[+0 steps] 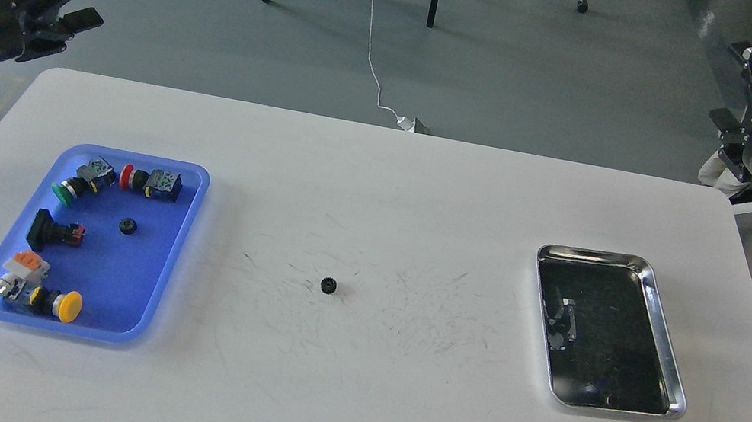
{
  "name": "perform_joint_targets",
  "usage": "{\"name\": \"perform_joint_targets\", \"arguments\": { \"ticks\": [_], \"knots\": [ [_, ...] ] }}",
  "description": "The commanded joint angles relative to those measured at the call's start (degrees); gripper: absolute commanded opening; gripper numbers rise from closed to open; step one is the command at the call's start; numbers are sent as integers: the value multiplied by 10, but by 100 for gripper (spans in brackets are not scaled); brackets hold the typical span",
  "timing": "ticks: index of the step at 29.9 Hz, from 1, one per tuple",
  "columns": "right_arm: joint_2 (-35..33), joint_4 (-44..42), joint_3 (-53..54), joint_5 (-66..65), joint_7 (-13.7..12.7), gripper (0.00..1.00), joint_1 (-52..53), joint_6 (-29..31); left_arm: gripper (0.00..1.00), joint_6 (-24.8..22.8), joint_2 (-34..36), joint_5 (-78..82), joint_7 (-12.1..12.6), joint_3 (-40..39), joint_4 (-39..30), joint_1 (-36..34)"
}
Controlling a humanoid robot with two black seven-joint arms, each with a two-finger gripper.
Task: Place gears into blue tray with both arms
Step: 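Swing the left gripper over the blue tray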
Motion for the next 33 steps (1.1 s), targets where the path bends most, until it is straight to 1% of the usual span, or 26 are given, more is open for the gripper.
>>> {"name": "perform_joint_targets", "arguments": {
  "ticks": [1, 4, 5, 8, 12, 14, 17, 21, 23, 28, 31, 33],
  "knots": [
    [-3, 1, 13, 36, 2, 97, -1, 0, 99, 10, 12, 48, 0, 5, -47, 3],
    [-3, 1, 15, 47, 5, 97, -5, 0, 99, 13, 18, 156, 0, 4, -76, 3],
    [-2, 1, 15, 47, 6, 97, -6, 0, 99, 23, 20, 191, 0, 7, -95, 3],
    [-2, 1, 16, 48, 7, 97, -11, 0, 99, 88, 21, 281, 0, 12, -128, 10],
    [-3, -4, 36, 57, 5, 97, -21, 3, 99, 125, 30, 337, 0, 41, -167, 22],
    [-3, -6, 44, 82, 4, 97, -28, 0, 99, 154, 31, 359, 0, 55, -186, 24],
    [-3, -4, 46, 103, 6, 97, -45, 0, 99, 184, 32, 379, 0, 65, -191, 25],
    [-2, -6, 46, 105, 7, 97, -52, -4, 98, 193, 32, 364, 0, 66, -192, 28],
    [-2, -6, 46, 109, 5, 97, -55, -4, 98, 196, 33, 358, 0, 67, -207, 35],
    [-1, -6, 47, 137, 1, 97, -58, -3, 98, 198, 31, 387, 0, 84, -211, 40],
    [2, -6, 46, 156, 1, 97, -60, -3, 98, 200, 28, 453, 0, 94, -211, 40],
    [4, -6, 46, 156, 1, 97, -61, -4, 98, 204, 28, 502, 0, 95, -227, 40]
  ]
}}
